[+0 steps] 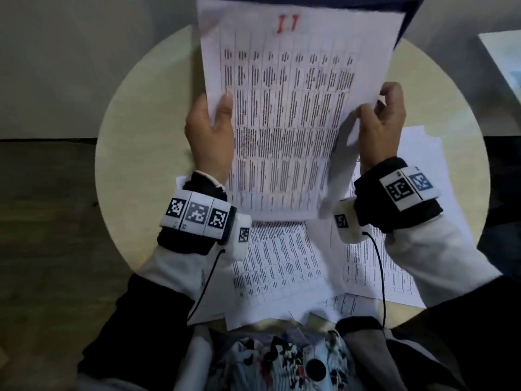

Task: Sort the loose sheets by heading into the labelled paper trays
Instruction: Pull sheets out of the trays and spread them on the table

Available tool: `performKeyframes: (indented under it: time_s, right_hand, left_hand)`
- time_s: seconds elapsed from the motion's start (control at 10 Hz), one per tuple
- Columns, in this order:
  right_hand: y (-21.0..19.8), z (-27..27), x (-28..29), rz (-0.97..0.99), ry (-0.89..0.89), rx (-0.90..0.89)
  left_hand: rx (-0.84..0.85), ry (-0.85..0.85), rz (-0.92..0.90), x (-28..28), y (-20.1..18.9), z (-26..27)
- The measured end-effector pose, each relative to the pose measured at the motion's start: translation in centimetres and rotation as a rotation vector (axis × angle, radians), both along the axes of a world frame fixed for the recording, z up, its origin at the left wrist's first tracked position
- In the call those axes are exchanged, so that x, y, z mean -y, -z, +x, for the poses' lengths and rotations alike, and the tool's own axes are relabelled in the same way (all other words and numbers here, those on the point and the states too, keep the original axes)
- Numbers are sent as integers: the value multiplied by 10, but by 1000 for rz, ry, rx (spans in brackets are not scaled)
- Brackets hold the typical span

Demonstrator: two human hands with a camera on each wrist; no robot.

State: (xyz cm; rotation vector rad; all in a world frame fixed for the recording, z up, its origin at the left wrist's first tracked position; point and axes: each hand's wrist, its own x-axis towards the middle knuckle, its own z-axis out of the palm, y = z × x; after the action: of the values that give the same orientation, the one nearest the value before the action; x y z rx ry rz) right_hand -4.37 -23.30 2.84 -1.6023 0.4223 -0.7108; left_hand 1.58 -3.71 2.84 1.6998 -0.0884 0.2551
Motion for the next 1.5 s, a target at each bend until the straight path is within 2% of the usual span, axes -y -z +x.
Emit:
performKeyframes:
  time_s: [0.1, 0.2, 0.3, 0.4, 0.5, 0.6, 0.7, 0.8, 0.9, 1.0, 1.1, 1.2, 1.3, 1.4, 1.5]
  right_hand:
    - [21, -10, 1, -49, -9, -229]
    - [48, -21, 4, -147, -57, -515]
    - [66, -29, 6, -164, -104, -763]
    - [77, -35, 9, -138, -150, -914]
    - [86, -40, 12, -124, -174, -954]
    - [89, -49, 20, -50, -204, -895]
    - [88, -63, 27, 94, -260, -815]
    - [85, -78, 31, 266, -394, -782]
    - [81, -81, 32, 440, -453, -785]
    - [78, -67, 28, 464, -341, -727]
    - [77, -38, 24, 444, -216, -657]
    - [84, -4, 24, 548, -160, -570]
    - [90, 32, 25, 612, -139, -492]
    - [91, 58, 27, 658, -159, -452]
    - [96, 75, 31, 688, -21, -458]
  left_hand:
    - [-350, 69, 107, -1, 36, -6]
    - [-623, 193, 249, -4, 69, -17]
    - [-790, 254, 323, -4, 86, -25]
    - [-846, 233, 330, -4, 95, -27]
    - [-860, 186, 300, -2, 96, -18]
    - [-869, 159, 229, 4, 92, 2]
    - [-856, 165, 187, 13, 85, 21]
    - [-845, 149, 178, 22, 78, 37]
    - [-868, 106, 74, 29, 74, 49]
    - [-929, 120, 206, 32, 70, 57]
    - [-983, 137, 152, 29, 74, 58]
    - [-943, 144, 88, 20, 81, 53]
    - [-955, 135, -105, 15, 84, 48]
    - [-941, 135, -111, 17, 85, 51]
    - [-895, 169, -62, 20, 85, 54]
